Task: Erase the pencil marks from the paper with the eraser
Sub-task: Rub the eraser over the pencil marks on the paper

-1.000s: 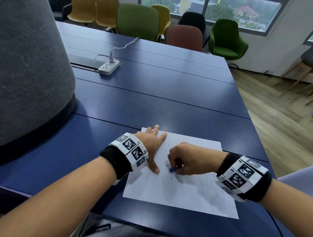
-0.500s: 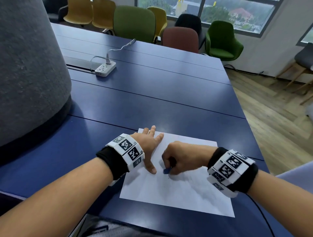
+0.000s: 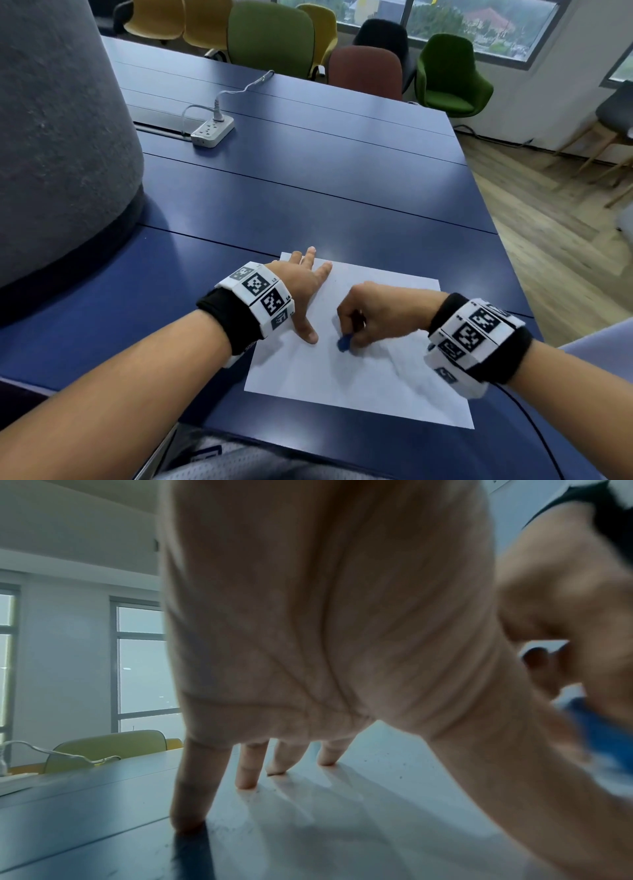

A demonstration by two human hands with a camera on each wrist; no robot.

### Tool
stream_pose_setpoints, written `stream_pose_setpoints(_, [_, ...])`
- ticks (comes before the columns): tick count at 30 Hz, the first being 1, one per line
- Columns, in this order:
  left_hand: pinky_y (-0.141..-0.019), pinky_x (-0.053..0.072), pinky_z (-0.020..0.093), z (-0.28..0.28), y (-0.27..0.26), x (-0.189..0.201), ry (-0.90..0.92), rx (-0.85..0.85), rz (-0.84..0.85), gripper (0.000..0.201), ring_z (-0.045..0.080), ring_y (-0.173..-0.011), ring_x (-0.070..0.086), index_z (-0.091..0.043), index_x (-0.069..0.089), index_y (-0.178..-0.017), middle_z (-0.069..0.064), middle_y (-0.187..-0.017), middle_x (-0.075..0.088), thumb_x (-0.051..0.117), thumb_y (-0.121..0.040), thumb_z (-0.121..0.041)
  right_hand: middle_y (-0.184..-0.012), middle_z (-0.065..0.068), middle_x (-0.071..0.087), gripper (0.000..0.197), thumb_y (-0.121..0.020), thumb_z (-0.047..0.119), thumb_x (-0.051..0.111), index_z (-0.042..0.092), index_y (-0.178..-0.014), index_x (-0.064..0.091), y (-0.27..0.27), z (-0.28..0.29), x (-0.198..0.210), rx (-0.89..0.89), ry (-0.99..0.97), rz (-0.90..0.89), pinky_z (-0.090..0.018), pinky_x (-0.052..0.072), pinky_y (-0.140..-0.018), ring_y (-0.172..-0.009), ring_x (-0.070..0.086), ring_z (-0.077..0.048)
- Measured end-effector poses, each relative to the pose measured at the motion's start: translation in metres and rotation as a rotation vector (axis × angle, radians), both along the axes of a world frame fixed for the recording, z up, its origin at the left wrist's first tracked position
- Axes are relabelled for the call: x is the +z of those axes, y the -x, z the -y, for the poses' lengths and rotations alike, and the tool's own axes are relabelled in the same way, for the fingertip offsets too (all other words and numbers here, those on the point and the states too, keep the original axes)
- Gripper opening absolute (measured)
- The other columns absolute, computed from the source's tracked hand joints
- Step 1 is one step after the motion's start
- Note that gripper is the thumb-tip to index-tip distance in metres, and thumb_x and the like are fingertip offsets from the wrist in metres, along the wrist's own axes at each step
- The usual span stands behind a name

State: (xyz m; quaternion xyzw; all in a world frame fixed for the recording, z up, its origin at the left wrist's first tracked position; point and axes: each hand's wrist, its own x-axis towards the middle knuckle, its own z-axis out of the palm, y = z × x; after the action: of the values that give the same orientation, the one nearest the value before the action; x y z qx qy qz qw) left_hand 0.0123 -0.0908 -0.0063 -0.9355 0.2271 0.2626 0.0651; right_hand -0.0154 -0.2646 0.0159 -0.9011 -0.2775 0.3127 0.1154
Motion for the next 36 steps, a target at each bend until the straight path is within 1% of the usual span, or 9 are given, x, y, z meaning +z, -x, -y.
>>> stream_pose_setpoints(3, [-0.117, 0.019, 0.048, -0.001, 0.000, -0.001, 0.003, -0.001, 0.003, 0.139, 0.032, -0.149, -0.004, -0.022, -0.013, -0.154, 0.011, -0.161, -0.018, 0.082, -0.061, -0.062, -0.072, 0.004, 0.063, 0.010, -0.077, 0.018, 0.074, 0.015, -0.075, 0.065, -0.001, 0.004, -0.004, -0.074, -0.072, 0.137, -0.019, 0.040, -0.055, -0.058, 0.050, -0.008])
stream_pose_setpoints(8, [-0.117, 0.019, 0.049, -0.002, -0.001, -0.001, 0.002, 0.003, -0.006, 0.141, 0.032, -0.149, -0.004, -0.023, -0.013, -0.154, 0.011, -0.161, -0.019, 0.082, -0.059, -0.063, -0.076, 0.004, 0.064, 0.009, -0.078, 0.018, 0.076, 0.015, -0.080, 0.068, 0.011, 0.002, -0.003, 0.034, -0.036, 0.020, -0.012, 0.040, -0.055, -0.059, 0.050, -0.007])
stream_pose_setpoints(13, [-0.116, 0.019, 0.049, -0.001, 0.000, 0.000, 0.003, 0.004, -0.005, 0.141, 0.032, -0.149, -0.004, -0.023, -0.013, -0.154, 0.011, -0.161, -0.019, 0.083, -0.059, -0.063, -0.076, -0.001, 0.065, 0.010, -0.079, 0.018, 0.071, 0.014, -0.076, 0.063, 0.018, 0.002, -0.006, 0.019, -0.106, 0.126, -0.027, 0.047, -0.059, -0.065, 0.056, -0.017])
stream_pose_setpoints(17, [-0.116, 0.019, 0.050, -0.001, 0.000, 0.001, -0.004, 0.004, -0.010, 0.141, 0.032, -0.149, -0.005, -0.024, -0.014, -0.154, 0.010, -0.161, -0.019, 0.082, -0.059, -0.063, -0.072, 0.005, 0.062, 0.010, -0.078, 0.015, 0.073, 0.013, -0.076, 0.063, 0.023, -0.003, -0.004, 0.065, -0.092, 0.062, -0.015, 0.040, -0.055, -0.059, 0.051, -0.009])
stream_pose_setpoints(20, [-0.116, 0.020, 0.050, -0.001, 0.001, 0.001, 0.006, 0.007, -0.005, 0.139, 0.032, -0.149, -0.004, -0.024, -0.012, -0.154, 0.010, -0.161, -0.018, 0.082, -0.060, -0.062, -0.072, 0.006, 0.061, 0.010, -0.078, 0.017, 0.070, 0.012, -0.077, 0.062, 0.018, -0.001, -0.008, -0.030, -0.137, 0.185, -0.021, 0.042, -0.057, -0.061, 0.052, -0.010])
stream_pose_setpoints(24, [-0.118, 0.020, 0.051, -0.002, 0.001, 0.001, 0.008, 0.006, -0.002, 0.140, 0.034, -0.149, -0.004, -0.023, -0.011, -0.154, 0.012, -0.161, -0.018, 0.083, -0.059, -0.063, -0.078, -0.002, 0.064, 0.009, -0.080, 0.016, 0.069, 0.013, -0.076, 0.061, 0.037, -0.008, -0.007, 0.104, -0.141, 0.065, -0.027, 0.047, -0.061, -0.066, 0.055, -0.017])
stream_pose_setpoints(28, [-0.117, 0.020, 0.050, -0.002, 0.000, -0.001, 0.018, 0.004, -0.003, 0.140, 0.033, -0.149, -0.002, -0.023, -0.011, -0.155, 0.011, -0.161, -0.017, 0.083, -0.058, -0.063, -0.075, -0.001, 0.065, 0.011, -0.078, 0.017, 0.072, 0.012, -0.077, 0.063, 0.015, 0.001, -0.005, -0.055, -0.146, 0.137, -0.024, 0.045, -0.059, -0.062, 0.053, -0.014])
stream_pose_setpoints(33, [-0.116, 0.022, 0.051, -0.002, 0.000, -0.001, 0.018, 0.010, 0.002, 0.140, 0.033, -0.149, -0.003, -0.024, -0.010, -0.155, 0.011, -0.161, -0.017, 0.083, -0.058, -0.062, -0.078, -0.002, 0.066, 0.016, -0.077, 0.012, 0.072, 0.020, -0.071, 0.059, 0.030, -0.001, -0.003, 0.083, -0.082, -0.048, -0.019, 0.044, -0.057, -0.061, 0.053, -0.011])
stream_pose_setpoints(36, [-0.116, 0.022, 0.050, -0.002, 0.000, -0.001, 0.016, 0.001, 0.001, 0.139, 0.033, -0.149, -0.003, -0.024, -0.011, -0.155, 0.011, -0.161, -0.017, 0.083, -0.059, -0.062, -0.074, 0.003, 0.064, 0.014, -0.077, 0.014, 0.074, 0.019, -0.072, 0.062, 0.019, 0.005, -0.002, -0.013, -0.083, 0.027, -0.014, 0.040, -0.054, -0.058, 0.050, -0.007])
